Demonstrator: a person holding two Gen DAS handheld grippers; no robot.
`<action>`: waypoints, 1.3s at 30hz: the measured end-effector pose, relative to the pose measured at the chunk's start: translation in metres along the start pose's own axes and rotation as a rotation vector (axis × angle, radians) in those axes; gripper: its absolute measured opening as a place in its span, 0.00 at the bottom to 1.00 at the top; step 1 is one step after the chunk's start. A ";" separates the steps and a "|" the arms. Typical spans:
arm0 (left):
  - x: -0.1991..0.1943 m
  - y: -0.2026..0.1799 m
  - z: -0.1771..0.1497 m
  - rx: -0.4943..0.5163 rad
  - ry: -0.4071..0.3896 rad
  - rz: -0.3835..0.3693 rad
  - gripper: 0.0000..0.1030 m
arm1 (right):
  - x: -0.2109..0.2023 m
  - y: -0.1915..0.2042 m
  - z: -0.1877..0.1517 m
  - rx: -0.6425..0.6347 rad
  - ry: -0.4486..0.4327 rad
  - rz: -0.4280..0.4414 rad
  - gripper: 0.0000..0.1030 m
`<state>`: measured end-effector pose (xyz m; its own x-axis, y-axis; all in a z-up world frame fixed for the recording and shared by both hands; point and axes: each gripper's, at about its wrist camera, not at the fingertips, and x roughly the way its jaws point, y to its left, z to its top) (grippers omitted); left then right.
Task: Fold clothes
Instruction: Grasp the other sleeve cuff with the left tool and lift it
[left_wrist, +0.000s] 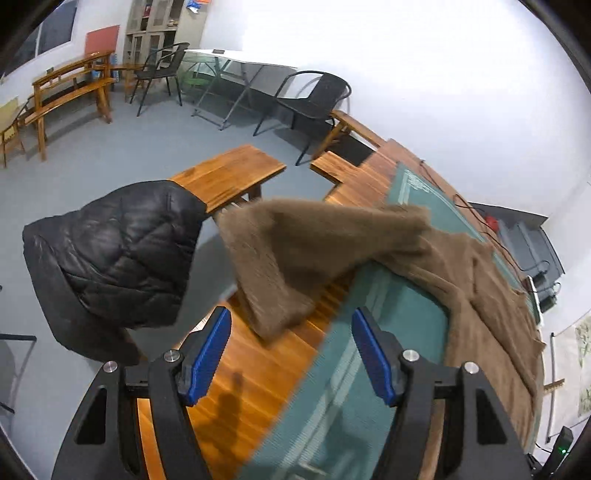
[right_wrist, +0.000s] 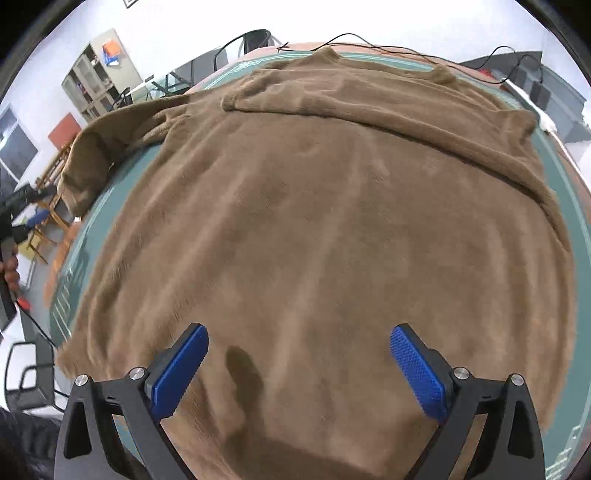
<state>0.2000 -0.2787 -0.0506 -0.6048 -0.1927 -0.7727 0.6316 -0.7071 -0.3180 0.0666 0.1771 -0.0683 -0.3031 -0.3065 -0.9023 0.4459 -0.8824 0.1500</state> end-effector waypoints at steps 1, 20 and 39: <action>0.005 0.003 0.004 0.004 0.002 0.001 0.70 | 0.003 0.005 0.002 0.001 0.003 0.004 0.98; 0.067 0.016 0.042 0.005 0.136 -0.113 0.28 | 0.013 0.040 0.022 0.031 0.016 -0.039 0.98; -0.047 -0.013 0.078 -0.041 -0.051 -0.209 0.13 | 0.018 0.069 0.039 -0.065 -0.024 0.013 0.98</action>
<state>0.1826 -0.3138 0.0329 -0.7477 -0.0799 -0.6592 0.5084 -0.7074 -0.4911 0.0593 0.0970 -0.0582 -0.3172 -0.3269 -0.8902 0.5032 -0.8537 0.1342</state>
